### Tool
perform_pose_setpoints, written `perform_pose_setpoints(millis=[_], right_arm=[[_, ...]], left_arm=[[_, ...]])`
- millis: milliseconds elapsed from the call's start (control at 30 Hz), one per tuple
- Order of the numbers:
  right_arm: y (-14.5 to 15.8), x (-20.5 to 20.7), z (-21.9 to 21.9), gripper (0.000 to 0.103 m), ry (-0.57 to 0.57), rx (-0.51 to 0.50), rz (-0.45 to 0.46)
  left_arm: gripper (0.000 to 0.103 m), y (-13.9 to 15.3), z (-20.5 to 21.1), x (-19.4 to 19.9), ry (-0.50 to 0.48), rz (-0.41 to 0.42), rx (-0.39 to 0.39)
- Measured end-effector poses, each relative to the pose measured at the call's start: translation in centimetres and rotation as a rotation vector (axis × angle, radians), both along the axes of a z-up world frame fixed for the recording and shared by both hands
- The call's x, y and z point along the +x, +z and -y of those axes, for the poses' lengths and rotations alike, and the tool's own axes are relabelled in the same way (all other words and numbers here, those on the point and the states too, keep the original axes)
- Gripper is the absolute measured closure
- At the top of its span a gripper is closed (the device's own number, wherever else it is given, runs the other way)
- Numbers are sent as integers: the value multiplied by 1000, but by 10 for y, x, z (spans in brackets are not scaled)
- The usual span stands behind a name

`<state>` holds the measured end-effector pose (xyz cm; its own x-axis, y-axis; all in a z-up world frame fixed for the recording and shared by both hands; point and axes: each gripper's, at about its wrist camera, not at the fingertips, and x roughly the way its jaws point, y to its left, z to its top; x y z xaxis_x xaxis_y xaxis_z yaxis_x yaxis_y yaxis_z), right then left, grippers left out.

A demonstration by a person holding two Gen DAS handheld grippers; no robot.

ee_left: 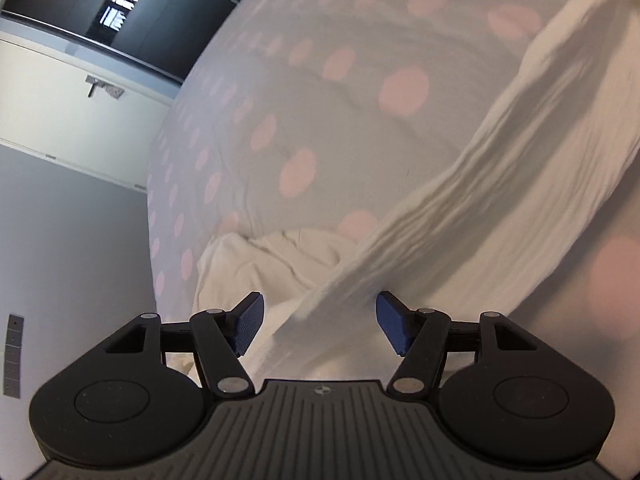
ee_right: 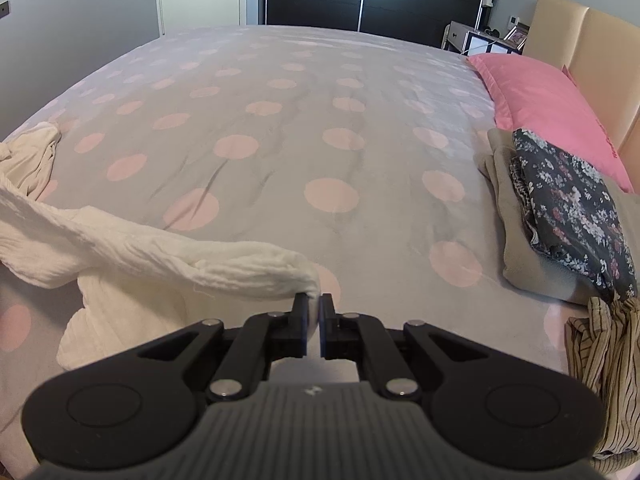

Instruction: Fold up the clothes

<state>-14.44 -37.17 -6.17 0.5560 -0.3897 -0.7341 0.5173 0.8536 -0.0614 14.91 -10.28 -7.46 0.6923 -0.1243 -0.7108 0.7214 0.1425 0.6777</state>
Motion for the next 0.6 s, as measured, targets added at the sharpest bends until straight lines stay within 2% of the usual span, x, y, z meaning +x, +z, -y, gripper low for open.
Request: perform_pose_setpoints(millis=[33, 67, 167, 333, 500, 600], right_arm=[[2, -1, -1, 97, -3, -10, 6], [5, -2, -2, 97, -12, -26, 13], [15, -9, 1, 98, -62, -76, 39], [56, -38, 15, 98, -192, -163, 150], [123, -75, 28, 98, -307, -293, 261], [171, -102, 34, 98, -386, -391, 305]], left_arm=[[81, -5, 1, 4, 27, -1, 12], [94, -5, 2, 5, 48, -1, 2], [100, 13, 2, 2, 90, -9, -124], [101, 91, 0, -15, 116, -25, -413], [101, 179, 2, -50, 63, -44, -678], [101, 219, 4, -86, -15, -59, -803]])
